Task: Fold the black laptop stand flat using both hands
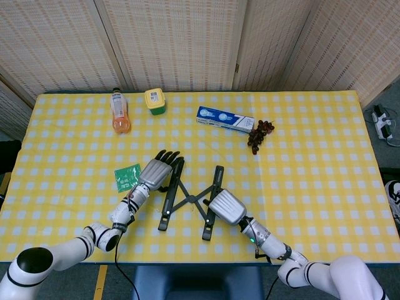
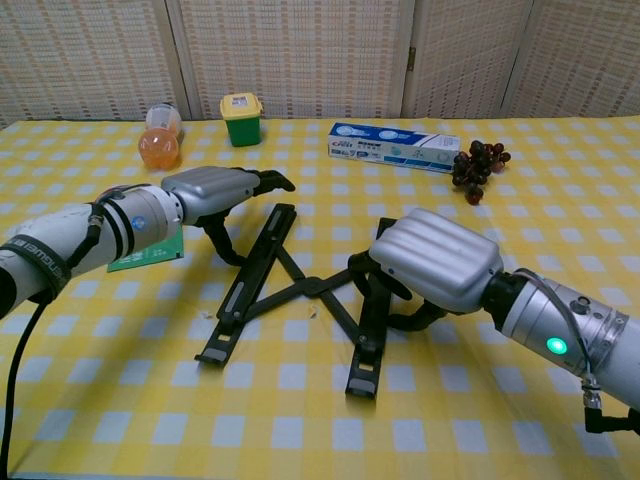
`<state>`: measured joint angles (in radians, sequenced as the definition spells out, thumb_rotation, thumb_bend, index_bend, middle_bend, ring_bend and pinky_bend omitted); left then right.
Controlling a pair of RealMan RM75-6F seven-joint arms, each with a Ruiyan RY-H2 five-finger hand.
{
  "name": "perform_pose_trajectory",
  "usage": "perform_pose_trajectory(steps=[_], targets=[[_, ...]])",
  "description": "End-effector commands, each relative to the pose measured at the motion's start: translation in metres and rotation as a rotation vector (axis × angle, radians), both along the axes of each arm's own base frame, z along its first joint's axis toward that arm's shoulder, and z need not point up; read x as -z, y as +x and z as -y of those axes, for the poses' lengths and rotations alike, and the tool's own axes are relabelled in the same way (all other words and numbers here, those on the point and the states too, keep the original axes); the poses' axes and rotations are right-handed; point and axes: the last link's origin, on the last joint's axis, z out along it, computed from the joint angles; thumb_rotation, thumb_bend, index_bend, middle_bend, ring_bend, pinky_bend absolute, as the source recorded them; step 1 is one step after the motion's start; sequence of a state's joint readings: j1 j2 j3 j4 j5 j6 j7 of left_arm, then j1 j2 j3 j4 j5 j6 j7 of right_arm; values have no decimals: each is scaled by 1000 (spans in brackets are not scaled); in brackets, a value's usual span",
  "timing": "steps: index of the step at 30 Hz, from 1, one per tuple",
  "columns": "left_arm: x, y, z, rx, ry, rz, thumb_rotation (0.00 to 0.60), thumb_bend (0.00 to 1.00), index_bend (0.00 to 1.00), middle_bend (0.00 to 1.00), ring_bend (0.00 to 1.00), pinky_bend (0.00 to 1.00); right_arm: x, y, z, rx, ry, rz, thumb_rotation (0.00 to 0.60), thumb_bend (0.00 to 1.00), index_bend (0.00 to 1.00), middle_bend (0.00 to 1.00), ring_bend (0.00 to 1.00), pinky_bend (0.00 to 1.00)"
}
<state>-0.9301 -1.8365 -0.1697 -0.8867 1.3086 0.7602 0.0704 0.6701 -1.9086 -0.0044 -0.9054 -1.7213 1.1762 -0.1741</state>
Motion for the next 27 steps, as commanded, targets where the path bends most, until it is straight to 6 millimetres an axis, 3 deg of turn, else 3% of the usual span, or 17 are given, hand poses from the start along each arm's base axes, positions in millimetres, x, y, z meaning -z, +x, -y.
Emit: perform_pose_trajectory(steps=[1,23,27], targets=[[1,1,2,-5,-16,10,600,192,43,7,0,0,3,4,0,-15,-4,7,600,268,536,761,734,702],[7,21,23,30,-87,56,600,192,42,6,0,0,15,23,-2,-61,-1,18,600,268,536,758,732,702],[-8,14,17,19,-36,60,600,192,27,2,0,0,6,21,-4,-71,22,26,600,268,440,655,662,693]])
